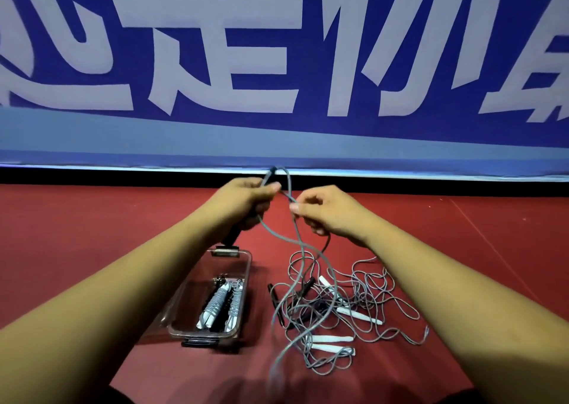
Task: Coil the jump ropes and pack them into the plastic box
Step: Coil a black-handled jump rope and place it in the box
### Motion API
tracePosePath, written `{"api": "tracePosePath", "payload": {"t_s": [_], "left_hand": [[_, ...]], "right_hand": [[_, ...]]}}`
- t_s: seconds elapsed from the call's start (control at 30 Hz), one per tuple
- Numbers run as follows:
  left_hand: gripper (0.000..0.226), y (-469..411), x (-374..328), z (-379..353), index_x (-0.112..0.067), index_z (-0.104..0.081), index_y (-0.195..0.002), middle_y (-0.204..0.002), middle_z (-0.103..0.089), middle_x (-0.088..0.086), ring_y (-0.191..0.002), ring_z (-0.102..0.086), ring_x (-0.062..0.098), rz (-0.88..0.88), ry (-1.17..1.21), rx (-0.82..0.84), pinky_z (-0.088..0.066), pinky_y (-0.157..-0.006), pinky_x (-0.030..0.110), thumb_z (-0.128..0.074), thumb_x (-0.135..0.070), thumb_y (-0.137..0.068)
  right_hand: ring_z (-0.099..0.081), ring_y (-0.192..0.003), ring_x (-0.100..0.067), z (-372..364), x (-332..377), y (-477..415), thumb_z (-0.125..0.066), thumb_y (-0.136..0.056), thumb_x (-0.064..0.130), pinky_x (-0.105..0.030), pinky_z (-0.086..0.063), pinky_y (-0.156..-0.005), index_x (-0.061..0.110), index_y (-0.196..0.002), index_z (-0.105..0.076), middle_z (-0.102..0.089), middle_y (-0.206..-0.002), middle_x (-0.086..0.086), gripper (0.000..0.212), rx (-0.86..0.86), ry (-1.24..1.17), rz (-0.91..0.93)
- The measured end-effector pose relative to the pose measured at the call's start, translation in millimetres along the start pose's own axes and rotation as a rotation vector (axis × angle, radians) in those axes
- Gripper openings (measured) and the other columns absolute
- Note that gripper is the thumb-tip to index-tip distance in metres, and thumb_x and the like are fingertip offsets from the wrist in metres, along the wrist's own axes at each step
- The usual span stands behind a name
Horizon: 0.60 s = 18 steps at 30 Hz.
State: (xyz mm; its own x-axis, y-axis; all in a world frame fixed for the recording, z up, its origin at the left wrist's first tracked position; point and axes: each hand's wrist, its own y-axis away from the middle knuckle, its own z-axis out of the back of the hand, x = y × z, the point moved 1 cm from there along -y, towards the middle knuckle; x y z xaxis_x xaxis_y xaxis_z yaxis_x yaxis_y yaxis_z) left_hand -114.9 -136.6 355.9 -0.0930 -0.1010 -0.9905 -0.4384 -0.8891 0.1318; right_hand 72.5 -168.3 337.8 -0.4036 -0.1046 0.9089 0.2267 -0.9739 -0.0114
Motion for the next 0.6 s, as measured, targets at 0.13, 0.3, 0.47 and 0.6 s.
{"api": "tracePosePath", "payload": {"t_s": [0.13,0.3,0.47,0.6], "left_hand": [[0.024,-7.5,-5.8,31.9,-0.019,-0.045,-0.077,-0.053,-0.036,-0.002,-0.037,-0.025,0.009,-0.102,0.124,-0.293,-0.015,-0.042,0.017,-0.058,-0.020,-0.097],[0.017,-10.4,9.9,55.2,-0.013,-0.057,-0.082,-0.063,-0.048,0.006,-0.038,-0.035,0.013,0.049,-0.209,-0.348,-0.024,-0.038,0.017,-0.062,-0.020,-0.096],[0.020,-11.3,26.9,74.6,-0.005,-0.056,-0.080,-0.058,-0.050,0.011,-0.047,-0.046,0.022,0.281,-0.769,-0.366,-0.037,-0.047,0.025,-0.075,-0.011,-0.084],[0.017,-6.1,8.1,44.0,-0.006,-0.058,-0.091,-0.072,-0.064,0.008,-0.050,-0.052,0.020,0.022,-0.376,-0.309,-0.037,-0.045,0.023,-0.072,-0.013,-0.087]], "right_hand": [[-0.057,-0.069,-0.019,15.7,-53.1,12.8,-0.060,-0.093,0.024,-0.038,-0.043,-0.075,0.017,-0.077,-0.068,-0.064,-0.076,-0.013,0.019,0.304,0.139,-0.230],[-0.057,-0.057,-0.017,31.0,-58.4,7.0,-0.054,-0.097,0.010,-0.027,-0.046,-0.065,0.011,-0.079,-0.066,-0.060,-0.056,-0.003,0.022,-0.092,0.219,-0.147],[-0.033,-0.038,-0.003,17.3,-15.1,2.0,-0.058,-0.093,0.013,-0.023,-0.029,-0.047,0.006,-0.085,-0.073,-0.042,-0.038,0.010,0.018,-0.192,0.268,0.001],[-0.031,-0.040,-0.012,-3.4,11.6,4.9,-0.061,-0.092,0.013,-0.024,-0.027,-0.044,0.001,-0.086,-0.072,-0.039,-0.041,0.009,0.017,-0.042,0.141,-0.012]]}}
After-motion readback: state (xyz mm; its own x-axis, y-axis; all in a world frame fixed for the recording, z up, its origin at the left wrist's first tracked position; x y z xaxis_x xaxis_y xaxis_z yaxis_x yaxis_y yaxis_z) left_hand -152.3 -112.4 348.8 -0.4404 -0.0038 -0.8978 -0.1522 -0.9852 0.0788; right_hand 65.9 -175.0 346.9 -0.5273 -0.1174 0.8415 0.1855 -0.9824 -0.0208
